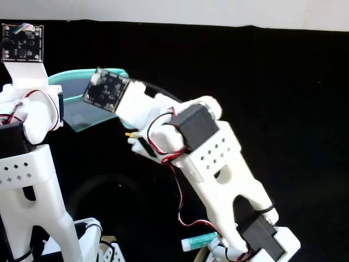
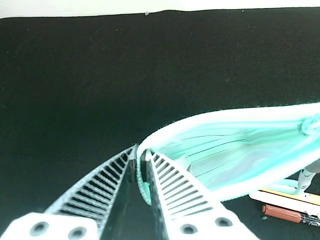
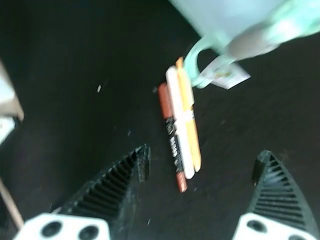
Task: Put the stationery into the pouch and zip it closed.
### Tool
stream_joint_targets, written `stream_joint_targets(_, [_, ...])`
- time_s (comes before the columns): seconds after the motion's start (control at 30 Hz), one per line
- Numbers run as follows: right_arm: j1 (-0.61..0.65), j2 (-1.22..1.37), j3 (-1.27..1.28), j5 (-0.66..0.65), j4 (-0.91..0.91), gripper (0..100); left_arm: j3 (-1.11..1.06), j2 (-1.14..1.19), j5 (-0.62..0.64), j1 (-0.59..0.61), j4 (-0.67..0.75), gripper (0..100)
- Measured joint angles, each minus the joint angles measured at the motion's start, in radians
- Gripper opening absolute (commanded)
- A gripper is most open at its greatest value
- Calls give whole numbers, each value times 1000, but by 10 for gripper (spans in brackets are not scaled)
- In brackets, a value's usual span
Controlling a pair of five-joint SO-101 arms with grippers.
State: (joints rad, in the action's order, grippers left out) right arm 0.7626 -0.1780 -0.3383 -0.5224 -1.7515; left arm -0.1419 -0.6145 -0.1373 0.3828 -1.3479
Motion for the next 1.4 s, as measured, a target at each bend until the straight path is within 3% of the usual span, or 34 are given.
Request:
stream_joint_targets(0.63, [124, -261, 690, -141, -2, 322, -80, -11, -2, 0, 74, 6])
stream_joint_targets(1.1, [129, -278, 991, -473, -2, 322, -80, -11, -2, 0, 74, 6])
stream_joint_targets(1.4, [209, -279, 1083, -503, -2, 322, -83, -11, -2, 0, 74, 6])
